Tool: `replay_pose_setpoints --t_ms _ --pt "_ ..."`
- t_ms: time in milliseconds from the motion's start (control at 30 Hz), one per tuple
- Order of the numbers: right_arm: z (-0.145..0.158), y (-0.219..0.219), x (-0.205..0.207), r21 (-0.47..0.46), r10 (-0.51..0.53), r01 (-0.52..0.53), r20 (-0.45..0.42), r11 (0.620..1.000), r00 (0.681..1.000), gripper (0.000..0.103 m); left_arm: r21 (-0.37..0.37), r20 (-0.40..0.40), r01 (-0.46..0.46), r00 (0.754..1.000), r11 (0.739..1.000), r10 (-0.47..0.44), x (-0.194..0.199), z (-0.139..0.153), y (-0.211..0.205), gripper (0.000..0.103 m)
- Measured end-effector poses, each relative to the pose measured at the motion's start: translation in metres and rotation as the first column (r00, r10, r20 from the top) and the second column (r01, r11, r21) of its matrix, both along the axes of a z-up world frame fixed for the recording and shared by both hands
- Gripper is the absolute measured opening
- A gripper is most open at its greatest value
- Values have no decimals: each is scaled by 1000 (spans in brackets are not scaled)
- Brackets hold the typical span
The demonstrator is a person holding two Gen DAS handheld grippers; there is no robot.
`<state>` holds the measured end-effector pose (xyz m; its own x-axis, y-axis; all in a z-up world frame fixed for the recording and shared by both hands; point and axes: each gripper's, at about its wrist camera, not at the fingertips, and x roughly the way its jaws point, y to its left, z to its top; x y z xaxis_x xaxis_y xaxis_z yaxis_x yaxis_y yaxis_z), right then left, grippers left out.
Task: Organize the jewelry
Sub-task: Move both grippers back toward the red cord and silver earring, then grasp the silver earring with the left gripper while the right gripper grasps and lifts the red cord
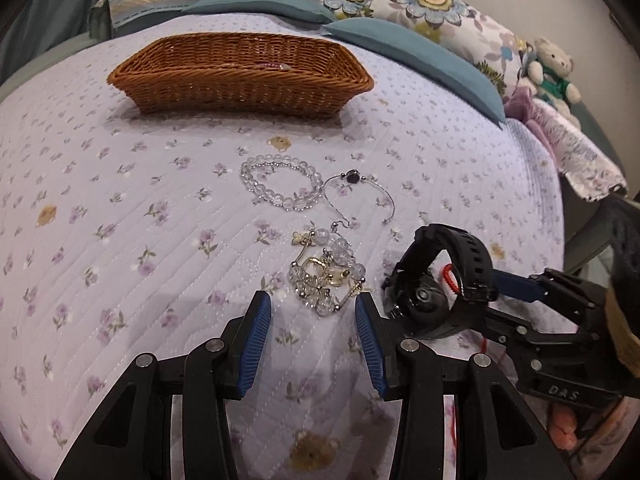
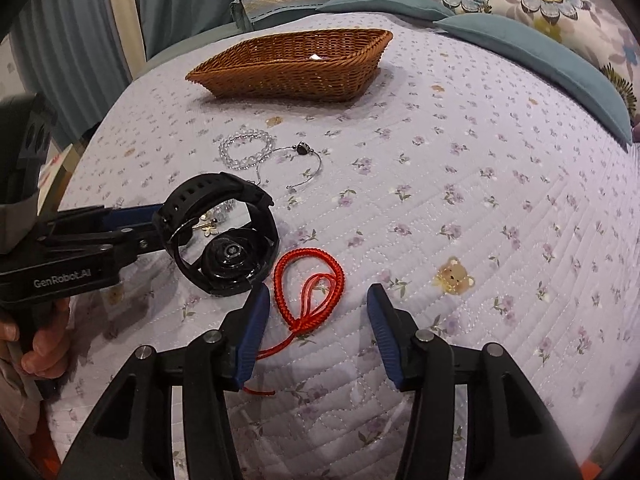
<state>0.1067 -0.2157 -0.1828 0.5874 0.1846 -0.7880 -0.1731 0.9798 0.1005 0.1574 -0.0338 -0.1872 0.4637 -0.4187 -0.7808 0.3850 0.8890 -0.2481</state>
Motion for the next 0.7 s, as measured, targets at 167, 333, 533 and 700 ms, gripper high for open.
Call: replay_pose_setpoints --t_ms 167,333,533,700 --pt "0 -1 1 5 1 -1 0 1000 1000 54 -38 -7 -5 1000 999 5 3 0 5 45" --pt "-1 1 1 -6 4 -4 3 1000 1000 54 -54 -12 -10 1000 998 9 5 0 7 45" --pt "-2 2 2 -21 -3 3 5 1000 1000 47 -80 -40 -47 998 996 44 13 -4 12 30" --pt "-1 3 1 -27 1 -1 10 1000 1000 32 5 -7 -27 1000 1000 27 8 -4 -3 17"
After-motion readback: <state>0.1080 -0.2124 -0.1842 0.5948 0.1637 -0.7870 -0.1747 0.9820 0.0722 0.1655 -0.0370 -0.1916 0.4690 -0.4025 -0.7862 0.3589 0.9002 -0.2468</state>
